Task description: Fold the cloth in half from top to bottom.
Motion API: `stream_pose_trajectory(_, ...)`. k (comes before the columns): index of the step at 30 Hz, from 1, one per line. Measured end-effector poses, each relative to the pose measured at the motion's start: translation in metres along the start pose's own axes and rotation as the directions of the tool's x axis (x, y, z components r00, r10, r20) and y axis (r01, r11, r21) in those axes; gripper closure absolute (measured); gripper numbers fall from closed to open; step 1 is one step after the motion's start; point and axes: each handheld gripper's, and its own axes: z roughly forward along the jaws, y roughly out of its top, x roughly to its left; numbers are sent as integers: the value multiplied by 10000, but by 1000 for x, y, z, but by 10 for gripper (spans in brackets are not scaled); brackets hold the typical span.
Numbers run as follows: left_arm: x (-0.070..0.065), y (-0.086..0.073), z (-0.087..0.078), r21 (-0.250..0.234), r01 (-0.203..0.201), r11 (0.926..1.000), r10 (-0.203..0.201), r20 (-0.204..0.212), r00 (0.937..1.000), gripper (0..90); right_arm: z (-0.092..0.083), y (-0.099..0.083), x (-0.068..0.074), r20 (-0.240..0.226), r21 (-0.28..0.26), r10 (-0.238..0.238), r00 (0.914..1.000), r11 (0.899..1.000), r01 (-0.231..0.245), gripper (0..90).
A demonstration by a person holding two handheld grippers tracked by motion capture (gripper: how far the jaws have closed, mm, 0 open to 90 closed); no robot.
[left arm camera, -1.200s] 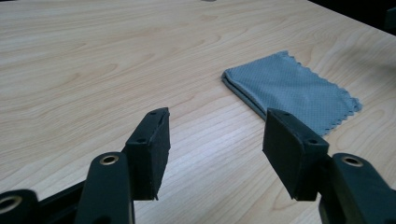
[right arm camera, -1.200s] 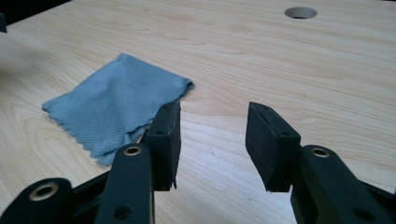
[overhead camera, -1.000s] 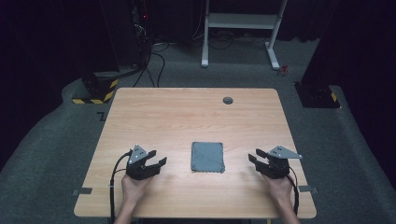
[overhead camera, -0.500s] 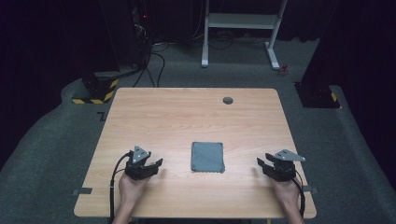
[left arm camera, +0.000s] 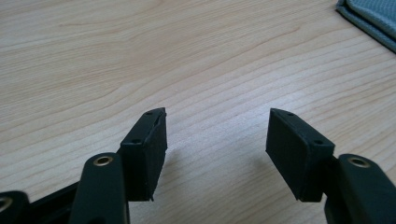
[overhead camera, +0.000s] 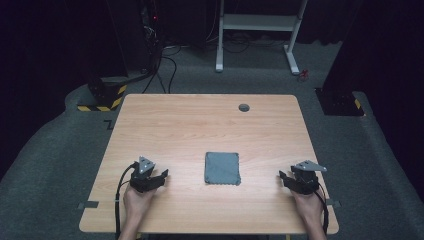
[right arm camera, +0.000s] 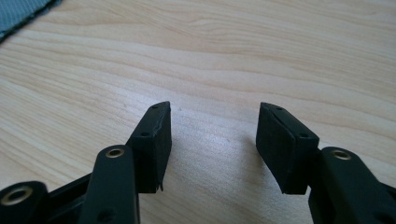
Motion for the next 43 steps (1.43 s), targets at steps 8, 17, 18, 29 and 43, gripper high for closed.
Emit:
stream_pose_trajectory(8, 5, -2, 4, 360, 208, 9991, -210, 50, 9998, 339, 2, 0, 1, -217, 160, -6, 9998, 9999, 10, 366)
stream_pose_trajectory(17, 4, -2, 5, 425, 217, 9989, -220, 76, 9997, 270, 2, -1, 2, -88, 196, 124, 9999, 9997, -122, 343)
stream_pose_trajectory(18, 4, -2, 5, 429, 237, 9988, -241, 93, 9997, 268, 2, -1, 2, -83, 196, 132, 9999, 9997, -130, 343)
stream_pose_trajectory(29, 4, -2, 5, 474, 148, 9988, -157, 186, 9997, 254, 2, -1, 2, -94, 200, 125, 9999, 9997, -123, 340)
stream_pose_trajectory(43, 4, -2, 5, 483, 138, 9987, -150, 239, 9996, 248, 2, -1, 2, -97, 196, 113, 9999, 9997, -111, 340)
